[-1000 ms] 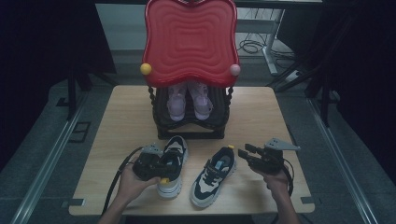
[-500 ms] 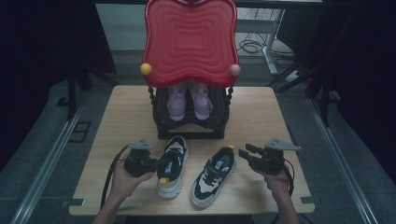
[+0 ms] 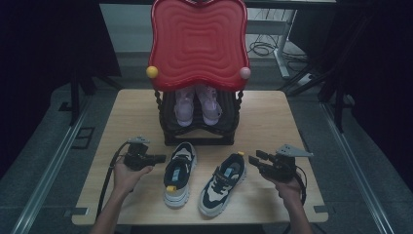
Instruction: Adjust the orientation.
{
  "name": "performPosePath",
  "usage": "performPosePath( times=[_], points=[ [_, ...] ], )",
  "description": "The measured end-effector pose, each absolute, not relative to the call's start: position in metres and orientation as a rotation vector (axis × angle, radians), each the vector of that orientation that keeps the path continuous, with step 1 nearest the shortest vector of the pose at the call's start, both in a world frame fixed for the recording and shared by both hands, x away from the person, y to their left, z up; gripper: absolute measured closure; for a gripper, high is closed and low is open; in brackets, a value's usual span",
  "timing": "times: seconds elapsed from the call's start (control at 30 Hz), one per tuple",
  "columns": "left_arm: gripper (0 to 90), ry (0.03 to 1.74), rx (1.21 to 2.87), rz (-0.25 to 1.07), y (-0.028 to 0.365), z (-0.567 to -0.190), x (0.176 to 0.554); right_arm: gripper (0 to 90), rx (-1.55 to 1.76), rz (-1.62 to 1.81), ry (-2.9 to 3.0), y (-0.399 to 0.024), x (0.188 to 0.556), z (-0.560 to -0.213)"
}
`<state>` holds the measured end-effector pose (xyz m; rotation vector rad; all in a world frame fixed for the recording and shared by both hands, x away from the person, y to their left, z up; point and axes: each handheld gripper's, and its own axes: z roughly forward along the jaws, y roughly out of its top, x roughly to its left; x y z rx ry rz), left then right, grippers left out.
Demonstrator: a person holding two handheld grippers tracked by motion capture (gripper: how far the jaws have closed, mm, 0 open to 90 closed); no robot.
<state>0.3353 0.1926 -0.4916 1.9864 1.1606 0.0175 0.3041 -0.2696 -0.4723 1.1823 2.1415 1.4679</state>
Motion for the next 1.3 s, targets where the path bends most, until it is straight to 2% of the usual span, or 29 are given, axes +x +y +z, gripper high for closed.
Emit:
performPosePath(
  times=[0.23,0.77,1.2,1.3],
  points=[
    [90.0,1.142,1.986,0.0,0.179,-0.506,0.352,54.5,1.185,1.466,2.138,-0.271,0.304,-0.473],
    [90.0,1.128,1.901,-0.005,0.179,-0.512,0.354,54.5,1.195,1.464,2.139,-0.272,0.306,-0.475],
    [89.8,1.15,1.874,0.08,0.208,-0.5,0.322,54.4,1.216,1.463,2.133,-0.279,0.303,-0.477],
    [86.3,1.171,1.871,0.112,0.213,-0.5,0.312,54.4,1.214,1.466,2.136,-0.279,0.303,-0.477]
  ],
)
